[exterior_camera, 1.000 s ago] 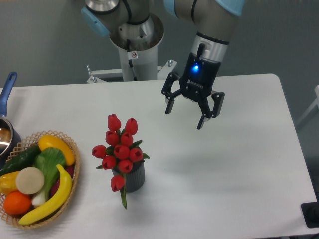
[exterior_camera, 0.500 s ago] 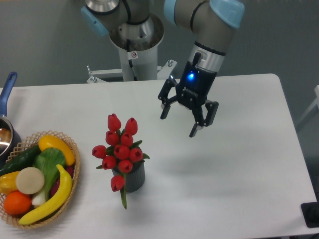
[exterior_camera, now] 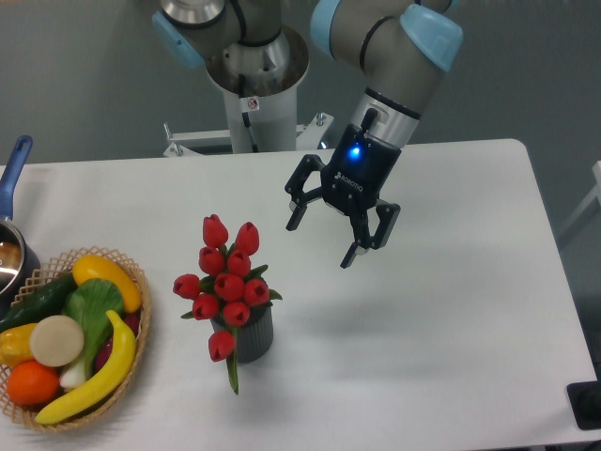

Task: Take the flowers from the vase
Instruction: 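Move the open gripper toward the red tulip stems above the vase, then lower the gripper around the tulip stems just above the vase rim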

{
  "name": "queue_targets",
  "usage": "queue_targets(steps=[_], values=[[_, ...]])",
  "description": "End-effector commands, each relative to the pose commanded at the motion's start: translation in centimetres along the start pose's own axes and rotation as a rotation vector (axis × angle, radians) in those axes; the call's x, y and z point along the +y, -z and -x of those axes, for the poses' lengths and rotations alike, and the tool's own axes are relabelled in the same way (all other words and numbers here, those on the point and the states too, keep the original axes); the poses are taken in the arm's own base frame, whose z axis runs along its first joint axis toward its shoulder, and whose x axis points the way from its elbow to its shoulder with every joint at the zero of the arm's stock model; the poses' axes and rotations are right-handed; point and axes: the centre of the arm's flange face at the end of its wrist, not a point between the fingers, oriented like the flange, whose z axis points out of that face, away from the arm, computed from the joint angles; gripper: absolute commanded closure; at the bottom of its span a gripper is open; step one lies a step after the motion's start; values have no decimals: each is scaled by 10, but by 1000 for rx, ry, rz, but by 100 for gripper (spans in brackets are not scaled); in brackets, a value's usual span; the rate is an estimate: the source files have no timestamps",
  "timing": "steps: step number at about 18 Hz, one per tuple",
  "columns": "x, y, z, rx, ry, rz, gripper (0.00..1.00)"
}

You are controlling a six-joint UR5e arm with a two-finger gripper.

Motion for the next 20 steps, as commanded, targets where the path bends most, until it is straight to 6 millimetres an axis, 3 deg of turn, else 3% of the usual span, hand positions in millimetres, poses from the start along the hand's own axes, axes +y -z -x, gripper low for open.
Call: queue_targets(steps=[5,12,20], values=[[18,-17,-9,37,23,3,0],[2,-34,-23,84,-3,-54,0],[0,-57,-31,129,-31,-55,0]])
